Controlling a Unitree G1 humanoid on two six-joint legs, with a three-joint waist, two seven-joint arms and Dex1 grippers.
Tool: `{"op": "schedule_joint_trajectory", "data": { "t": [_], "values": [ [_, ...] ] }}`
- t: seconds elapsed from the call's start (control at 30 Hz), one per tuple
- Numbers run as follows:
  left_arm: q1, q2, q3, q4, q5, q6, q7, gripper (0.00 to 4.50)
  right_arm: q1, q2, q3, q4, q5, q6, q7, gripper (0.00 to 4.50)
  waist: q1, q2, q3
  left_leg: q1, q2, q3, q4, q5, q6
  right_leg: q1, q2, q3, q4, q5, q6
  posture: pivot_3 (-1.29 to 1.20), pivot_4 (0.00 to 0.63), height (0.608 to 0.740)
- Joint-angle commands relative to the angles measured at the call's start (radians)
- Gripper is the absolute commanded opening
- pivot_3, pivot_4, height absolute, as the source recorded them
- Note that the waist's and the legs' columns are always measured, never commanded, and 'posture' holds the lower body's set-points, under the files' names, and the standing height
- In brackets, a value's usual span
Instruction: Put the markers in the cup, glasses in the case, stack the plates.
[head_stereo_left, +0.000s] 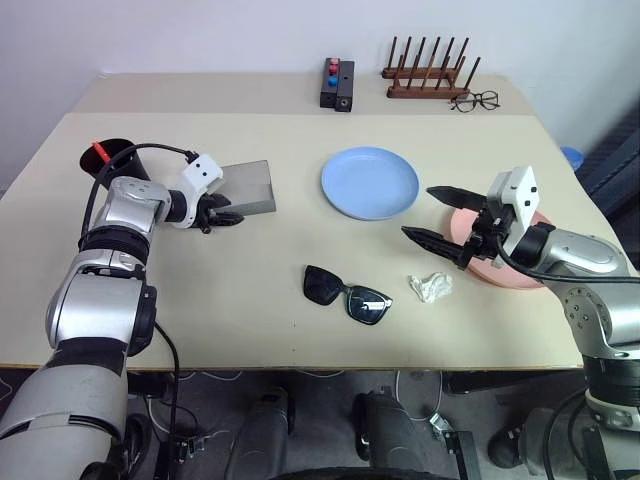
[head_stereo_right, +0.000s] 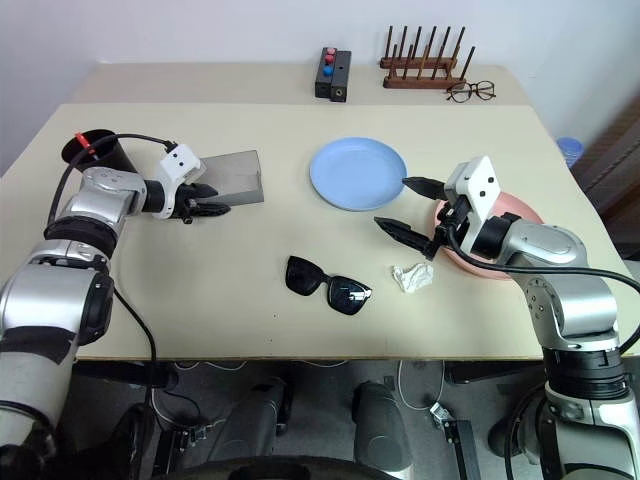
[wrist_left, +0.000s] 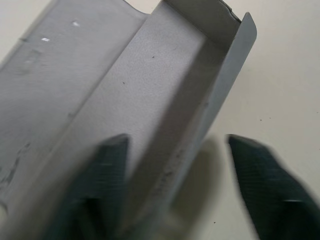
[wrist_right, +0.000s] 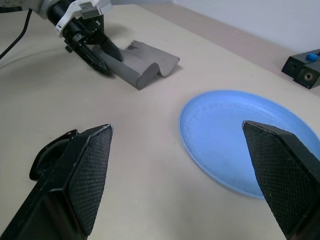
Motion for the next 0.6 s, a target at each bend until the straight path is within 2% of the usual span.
{"op": "schedule_joint_trajectory", "data": {
  "t": [0.03,0.07,0.37,0.6],
  "values": [
    [0.004,0.001,0.008,-0.014,0.001,-0.005,-0.013,0.69,-0.022,-0.004,-0.022,-0.04,0.014,-0.005,-0.004,4.24,0.0,0.0,0.0,0.0,0.0,0.0,0.0,0.0,0.0,0.0,0.0,0.0,0.0,0.0,0.0,0.0,0.15,0.74],
    [0.004,0.001,0.012,-0.015,-0.002,-0.003,-0.017,0.08,-0.024,-0.003,-0.021,-0.038,0.013,-0.005,-0.004,4.24,0.0,0.0,0.0,0.0,0.0,0.0,0.0,0.0,0.0,0.0,0.0,0.0,0.0,0.0,0.0,0.0,0.15,0.74],
    [-0.022,-0.005,0.064,-0.036,-0.065,0.004,-0.101,0.08,-0.04,0.004,-0.009,-0.027,0.008,-0.012,-0.002,4.24,0.0,0.0,0.0,0.0,0.0,0.0,0.0,0.0,0.0,0.0,0.0,0.0,0.0,0.0,0.0,0.0,0.15,0.74],
    [-0.003,0.04,0.04,-0.135,-0.081,0.059,-0.355,0.08,-0.054,0.004,-0.005,-0.015,0.003,-0.017,0.002,4.24,-0.001,0.0,0.0,0.0,0.0,0.0,0.0,0.0,0.0,0.0,0.0,0.0,0.0,0.0,0.0,0.0,0.15,0.74]
  ]
}}
